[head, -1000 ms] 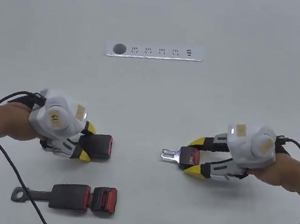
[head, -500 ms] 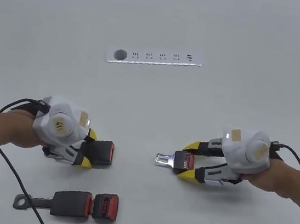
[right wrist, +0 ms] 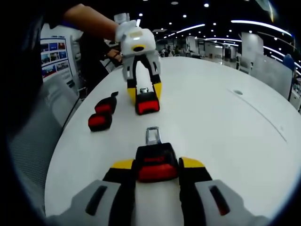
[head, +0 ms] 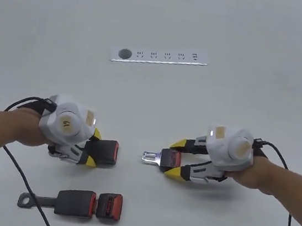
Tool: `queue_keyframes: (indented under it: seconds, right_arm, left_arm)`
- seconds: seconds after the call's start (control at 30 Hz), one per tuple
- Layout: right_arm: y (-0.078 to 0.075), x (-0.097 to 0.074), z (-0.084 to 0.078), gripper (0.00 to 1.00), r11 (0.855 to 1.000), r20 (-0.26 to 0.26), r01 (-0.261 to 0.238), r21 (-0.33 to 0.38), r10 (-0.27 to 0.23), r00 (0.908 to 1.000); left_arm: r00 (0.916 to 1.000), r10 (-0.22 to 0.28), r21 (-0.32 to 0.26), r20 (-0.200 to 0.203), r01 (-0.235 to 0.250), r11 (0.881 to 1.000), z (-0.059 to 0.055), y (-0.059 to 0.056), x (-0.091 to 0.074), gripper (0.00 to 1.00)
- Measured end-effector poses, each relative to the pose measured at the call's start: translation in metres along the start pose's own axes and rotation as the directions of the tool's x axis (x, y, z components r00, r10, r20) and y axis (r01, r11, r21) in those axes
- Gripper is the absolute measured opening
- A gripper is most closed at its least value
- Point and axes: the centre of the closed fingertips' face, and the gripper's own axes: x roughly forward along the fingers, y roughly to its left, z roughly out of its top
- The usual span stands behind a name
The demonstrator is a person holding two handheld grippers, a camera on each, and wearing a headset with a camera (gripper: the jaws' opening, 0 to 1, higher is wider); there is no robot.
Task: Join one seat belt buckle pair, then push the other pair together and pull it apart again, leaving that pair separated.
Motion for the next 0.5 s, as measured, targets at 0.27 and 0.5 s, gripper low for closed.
queue_keyframes:
  seconds: [0.27,0.5]
  right_arm:
    - [0.001,0.018,0.012,0.37,1.0,0.003,-0.001,0.007,0.0,1.0]
    - [0.004,0.036,0.025,0.36,1.0,0.016,-0.011,0.007,0.011,0.9998]
  left_arm:
    - [1.0,0.001,-0.003,0.006,-0.001,1.0,0.0,0.0,0.0,0.34]
    - [1.0,0.001,-0.001,0.006,-0.001,1.0,0.001,-0.001,0.0,0.34]
